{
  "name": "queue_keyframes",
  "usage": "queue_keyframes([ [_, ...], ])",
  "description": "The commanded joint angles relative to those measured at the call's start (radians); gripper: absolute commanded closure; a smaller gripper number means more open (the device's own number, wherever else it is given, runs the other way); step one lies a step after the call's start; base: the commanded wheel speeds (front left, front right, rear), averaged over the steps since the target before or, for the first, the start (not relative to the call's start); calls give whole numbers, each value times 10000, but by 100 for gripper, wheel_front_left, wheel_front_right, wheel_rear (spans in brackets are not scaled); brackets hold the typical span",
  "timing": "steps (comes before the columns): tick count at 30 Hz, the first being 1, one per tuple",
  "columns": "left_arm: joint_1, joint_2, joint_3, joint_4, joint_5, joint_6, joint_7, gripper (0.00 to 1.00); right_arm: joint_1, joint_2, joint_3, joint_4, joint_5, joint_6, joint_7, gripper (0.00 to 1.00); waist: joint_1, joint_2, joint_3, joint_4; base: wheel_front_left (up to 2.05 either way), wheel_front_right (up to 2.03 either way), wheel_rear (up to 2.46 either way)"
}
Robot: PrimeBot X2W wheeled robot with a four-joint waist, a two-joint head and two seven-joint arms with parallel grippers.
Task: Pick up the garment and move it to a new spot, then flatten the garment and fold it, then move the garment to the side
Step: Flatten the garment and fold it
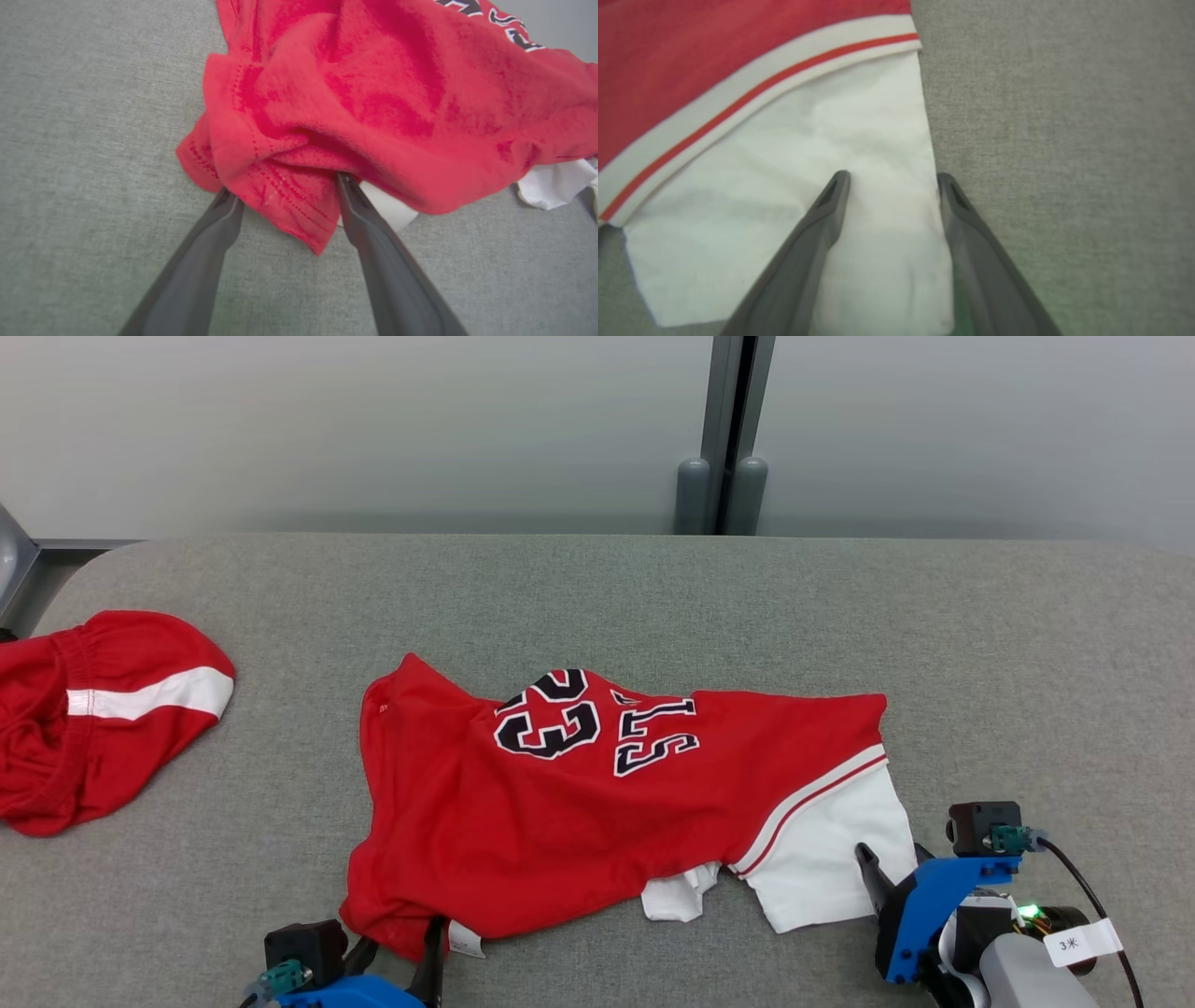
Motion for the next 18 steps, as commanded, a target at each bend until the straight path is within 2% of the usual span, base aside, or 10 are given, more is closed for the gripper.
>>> queue_keyframes([
  [1, -199, 40, 19, 25, -54, -42, -74, 0, 219, 109, 130, 448, 8, 5, 224, 27, 1, 1, 2, 11, 0, 0, 0],
  [2, -193, 55, 29, 69, -65, -65, -98, 0, 194, 120, 164, 535, 48, 6, 202, 30, 1, 1, 7, 16, 0, 0, 0],
  [5, -198, 97, 65, 204, -158, -120, -133, 0, 149, 157, 266, 756, 122, 16, 178, 50, 1, 1, 30, 28, 0, 0, 0],
  [6, -210, 139, 95, 265, -185, -181, -173, 4, 127, 160, 299, 829, 142, 16, 182, 52, 1, 1, 38, 30, 0, 0, 0],
  [7, -230, 166, 117, 327, -222, -220, -229, 19, 112, 163, 328, 898, 147, 16, 179, 58, 1, 1, 45, 30, 0, 0, 0],
  [9, -297, 190, 118, 461, -233, -353, -349, 36, 93, 169, 400, 1017, 182, 16, 189, 65, 1, 1, 61, 25, 0, 0, 0],
  [10, -347, 169, 120, 533, -300, -462, -428, 59, 91, 171, 446, 1082, 208, 16, 231, 82, 1, 1, 67, 24, 0, 0, 0],
  [11, -424, 156, 127, 614, -337, -577, -524, 74, 98, 169, 528, 1162, 274, 16, 321, 98, 1, 1, 68, 28, 0, 0, 0],
  [12, -503, 181, 102, 736, -317, -668, -603, 100, 114, 165, 608, 1246, 310, 14, 422, 100, 1, 1, 65, 29, 0, 0, 0],
  [18, -886, 51, 65, 1376, -466, -1067, -1224, 100, 229, 168, 881, 1033, 764, 17, 109, 100, 1, 1, -54, -69, 0, 0, 0],
])
